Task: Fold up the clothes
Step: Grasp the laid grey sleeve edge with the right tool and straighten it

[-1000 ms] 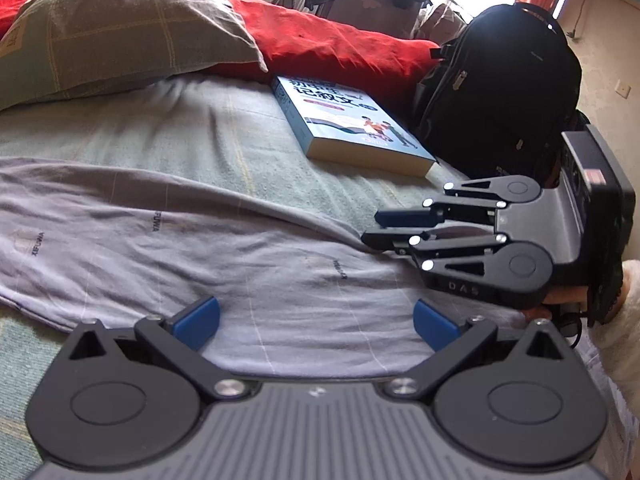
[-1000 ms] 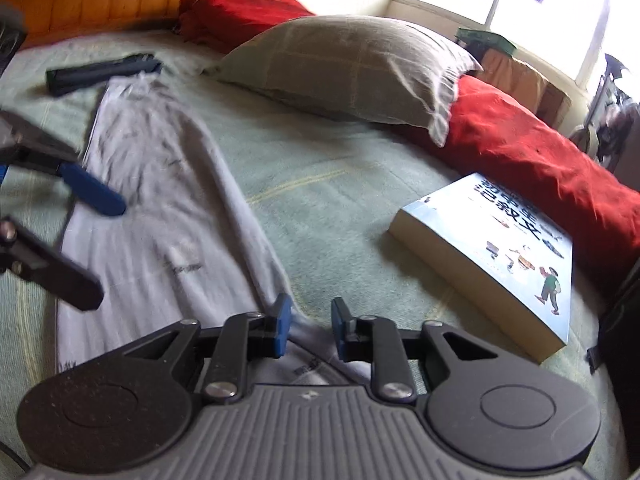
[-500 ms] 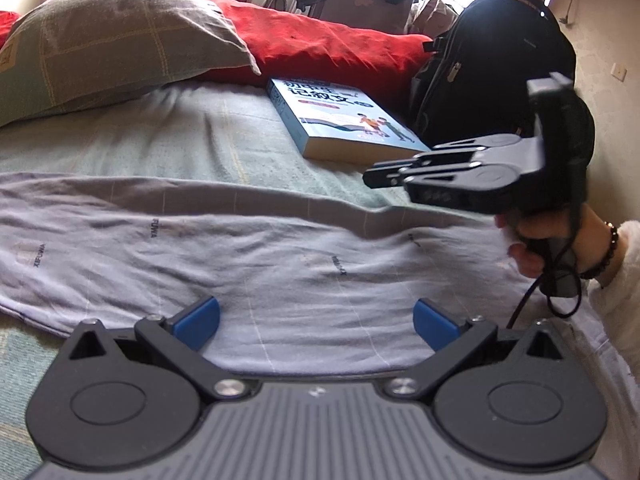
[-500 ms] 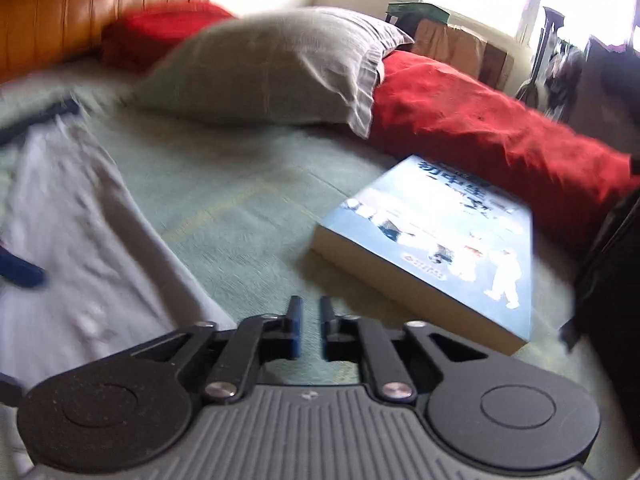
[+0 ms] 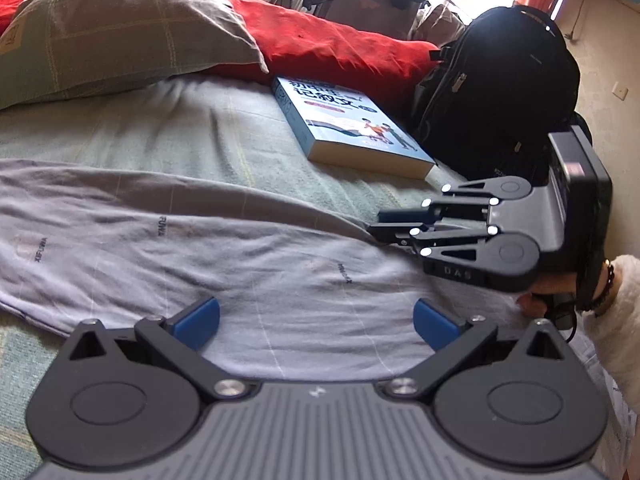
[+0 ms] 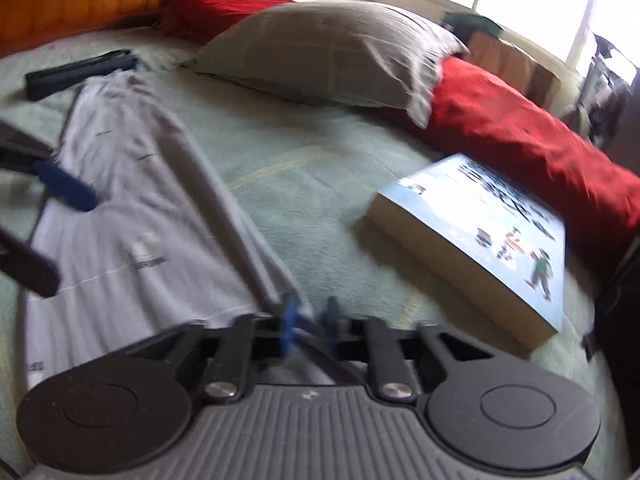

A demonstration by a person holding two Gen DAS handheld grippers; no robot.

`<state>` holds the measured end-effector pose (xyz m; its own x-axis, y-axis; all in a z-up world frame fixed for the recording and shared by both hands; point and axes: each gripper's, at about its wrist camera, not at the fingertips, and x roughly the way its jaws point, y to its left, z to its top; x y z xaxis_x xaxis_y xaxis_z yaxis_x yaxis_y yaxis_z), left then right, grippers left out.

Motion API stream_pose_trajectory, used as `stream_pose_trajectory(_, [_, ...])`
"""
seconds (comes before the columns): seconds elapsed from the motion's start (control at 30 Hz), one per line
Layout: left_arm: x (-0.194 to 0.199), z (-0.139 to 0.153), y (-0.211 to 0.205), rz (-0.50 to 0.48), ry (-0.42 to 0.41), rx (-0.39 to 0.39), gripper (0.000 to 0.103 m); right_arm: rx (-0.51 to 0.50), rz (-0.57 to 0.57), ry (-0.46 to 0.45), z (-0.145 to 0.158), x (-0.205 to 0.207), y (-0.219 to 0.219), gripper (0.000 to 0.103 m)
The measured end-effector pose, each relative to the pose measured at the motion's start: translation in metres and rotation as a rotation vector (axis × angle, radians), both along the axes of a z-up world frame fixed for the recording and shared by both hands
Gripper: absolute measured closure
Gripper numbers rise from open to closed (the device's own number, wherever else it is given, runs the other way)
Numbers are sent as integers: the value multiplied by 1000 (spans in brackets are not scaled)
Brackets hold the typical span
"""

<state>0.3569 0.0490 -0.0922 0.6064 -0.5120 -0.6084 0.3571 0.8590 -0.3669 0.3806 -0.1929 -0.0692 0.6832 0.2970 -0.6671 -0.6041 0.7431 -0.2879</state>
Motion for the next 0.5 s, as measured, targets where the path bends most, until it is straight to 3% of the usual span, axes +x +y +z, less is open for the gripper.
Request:
stream_pose_trajectory(0.1, [-1, 2, 0, 2, 5, -4, 1, -79, -3, -61, -2, 3, 11, 99])
stream_pose_trajectory(0.23, [-2, 7, 1, -5, 24, -1, 1, 22, -141, -16, 12, 35, -2, 98])
stream_pose_trajectory(0.33, [-2, 14, 8, 3, 15, -6, 1, 104, -201, 28, 27, 40, -17, 84])
stream_pose_trajectory(0.37, [-1, 16, 12, 20, 0, 9, 1, 127, -213, 30, 35, 35, -23, 74])
stream_pose_trajectory(0.5, [10, 16, 16, 126, -76, 187, 1, 231, -324, 144, 54, 17, -58, 61])
